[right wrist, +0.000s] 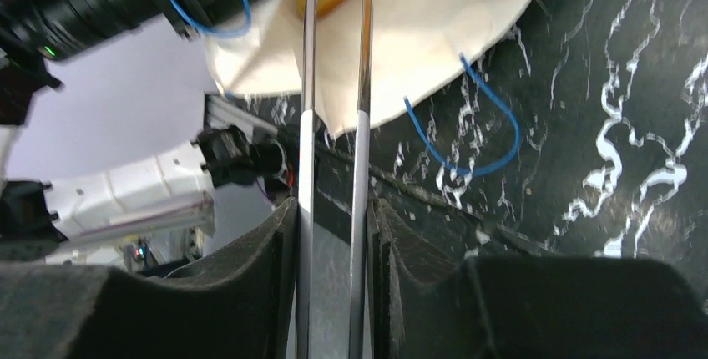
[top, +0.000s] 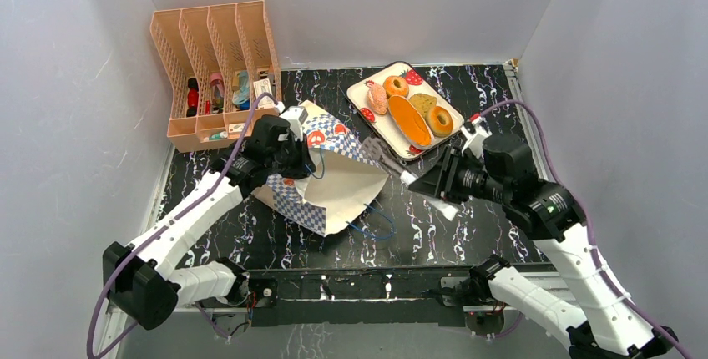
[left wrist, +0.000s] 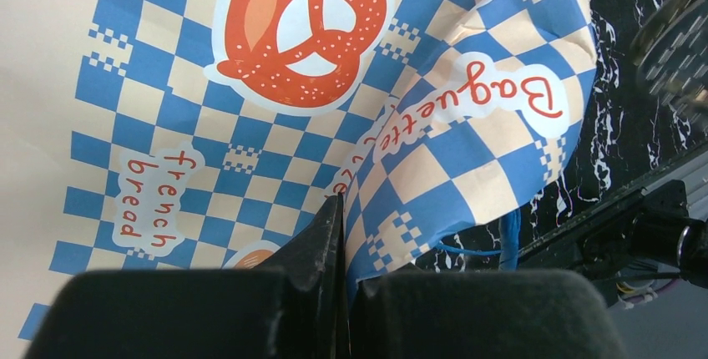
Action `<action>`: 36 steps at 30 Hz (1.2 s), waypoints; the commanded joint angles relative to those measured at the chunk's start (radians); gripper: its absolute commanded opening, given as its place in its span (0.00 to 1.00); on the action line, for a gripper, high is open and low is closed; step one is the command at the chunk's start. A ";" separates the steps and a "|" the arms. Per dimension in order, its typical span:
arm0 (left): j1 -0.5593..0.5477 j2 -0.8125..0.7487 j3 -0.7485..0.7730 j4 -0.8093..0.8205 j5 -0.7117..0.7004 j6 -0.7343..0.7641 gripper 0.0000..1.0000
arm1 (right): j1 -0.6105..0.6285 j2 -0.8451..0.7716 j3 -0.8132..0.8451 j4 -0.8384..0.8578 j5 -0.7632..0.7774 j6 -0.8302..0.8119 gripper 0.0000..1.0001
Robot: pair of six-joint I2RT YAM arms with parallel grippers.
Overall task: Take the fake bread out of the paper bag
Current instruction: Pick up the fake bread from the paper bag.
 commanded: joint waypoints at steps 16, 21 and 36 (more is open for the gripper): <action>-0.086 0.061 0.131 -0.024 -0.079 -0.036 0.00 | 0.006 -0.078 -0.338 0.229 -0.230 -0.002 0.28; -0.092 0.018 0.094 0.001 -0.042 -0.044 0.00 | 0.079 0.003 -0.427 0.442 -0.171 0.104 0.28; -0.092 -0.060 0.062 -0.017 0.004 -0.069 0.00 | 0.529 0.275 -0.539 0.874 0.260 0.415 0.29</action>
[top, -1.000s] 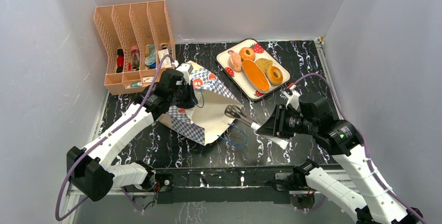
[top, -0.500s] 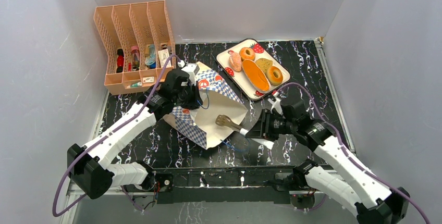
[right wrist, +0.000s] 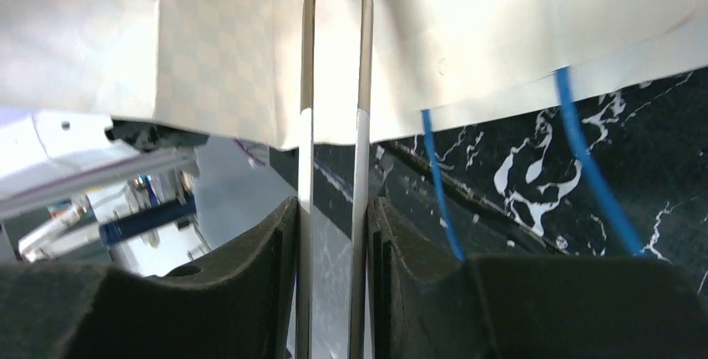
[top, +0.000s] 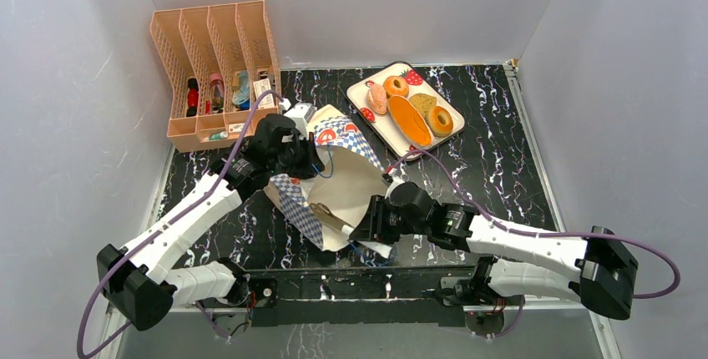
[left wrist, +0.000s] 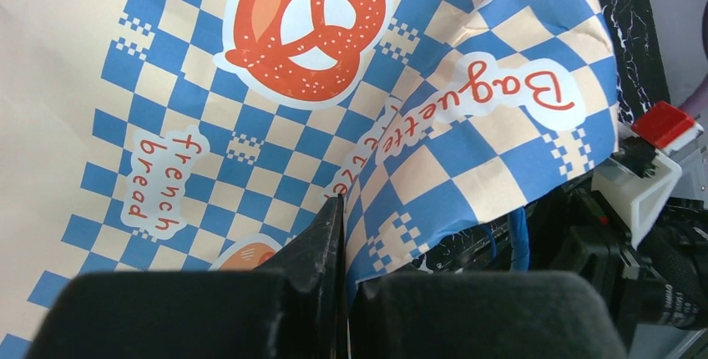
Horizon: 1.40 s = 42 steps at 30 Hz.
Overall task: Take the fake bread out of the paper bag
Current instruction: Pick up the fake bread from the paper bag.
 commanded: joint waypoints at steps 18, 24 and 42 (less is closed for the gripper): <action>-0.006 -0.113 -0.058 0.021 0.031 -0.063 0.00 | 0.002 0.164 -0.010 0.358 0.087 0.298 0.33; -0.006 -0.131 -0.067 0.043 0.031 -0.078 0.00 | 0.001 0.239 0.013 0.393 0.059 0.323 0.33; -0.007 -0.131 -0.082 0.055 0.073 -0.078 0.00 | -0.002 0.547 0.166 0.536 -0.048 0.343 0.34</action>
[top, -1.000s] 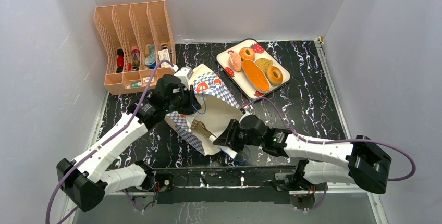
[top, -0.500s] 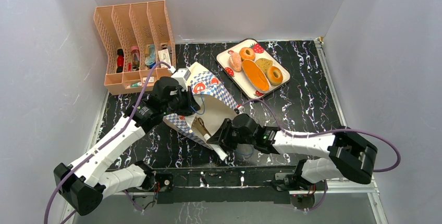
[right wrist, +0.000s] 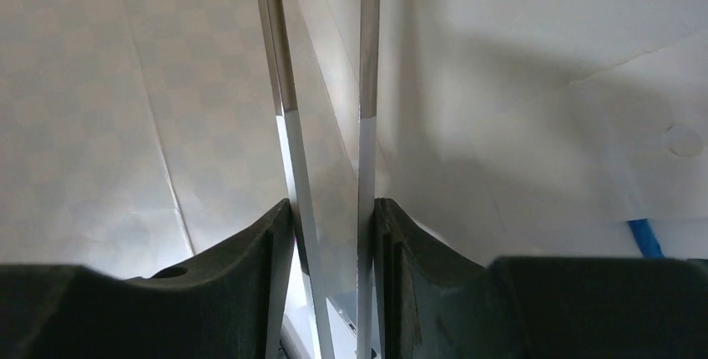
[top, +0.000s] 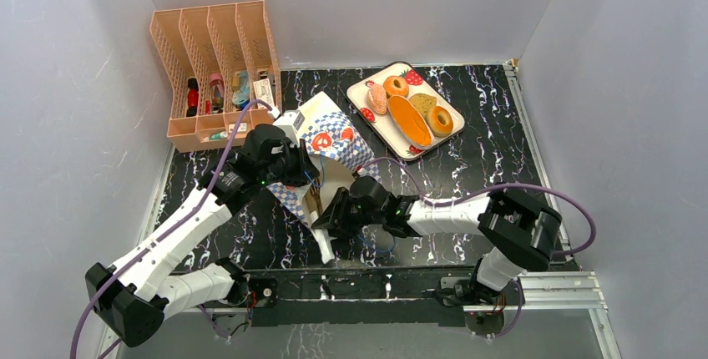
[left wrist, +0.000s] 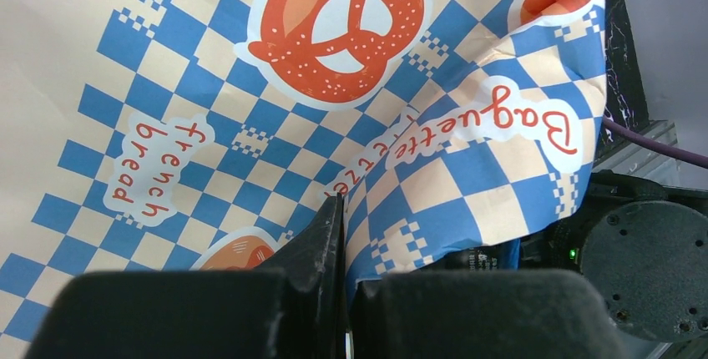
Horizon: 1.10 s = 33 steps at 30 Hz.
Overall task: Take the fake bread out of the paper bag
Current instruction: Pick up the fake bread from the paper bag.
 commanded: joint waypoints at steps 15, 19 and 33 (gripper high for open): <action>-0.009 -0.012 -0.015 0.014 -0.047 -0.025 0.00 | -0.051 -0.025 0.057 0.039 -0.015 -0.052 0.05; -0.008 -0.020 -0.017 -0.008 -0.119 -0.050 0.00 | -0.062 -0.077 0.050 -0.009 -0.014 -0.084 0.02; -0.007 -0.033 -0.034 -0.032 -0.248 -0.128 0.00 | -0.065 -0.232 0.040 -0.176 -0.010 -0.145 0.00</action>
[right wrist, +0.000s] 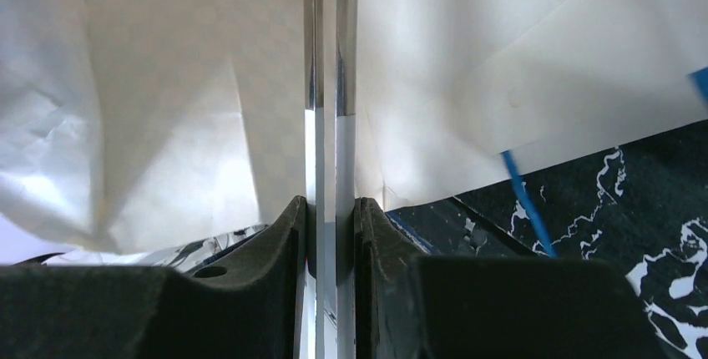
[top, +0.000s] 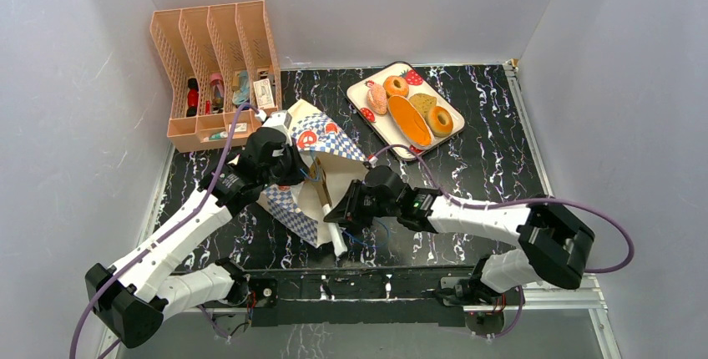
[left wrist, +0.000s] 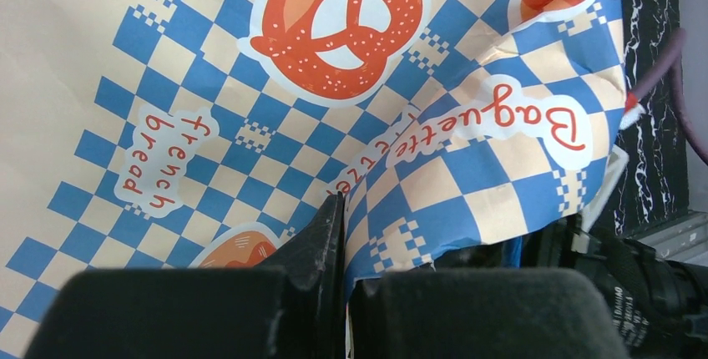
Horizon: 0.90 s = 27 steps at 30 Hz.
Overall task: Take the fake bread out of the paper bag
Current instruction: Pick up the fake bread from the paper bag.
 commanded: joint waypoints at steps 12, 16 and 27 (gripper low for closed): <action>-0.005 -0.018 -0.010 -0.065 -0.159 -0.118 0.00 | -0.005 -0.222 0.019 -0.188 -0.002 -0.086 0.00; -0.005 -0.019 -0.015 -0.088 -0.188 -0.149 0.00 | -0.006 -0.282 0.036 -0.275 -0.002 -0.113 0.00; -0.005 0.000 0.004 -0.169 -0.263 -0.218 0.00 | -0.005 -0.436 0.044 -0.443 -0.031 -0.174 0.00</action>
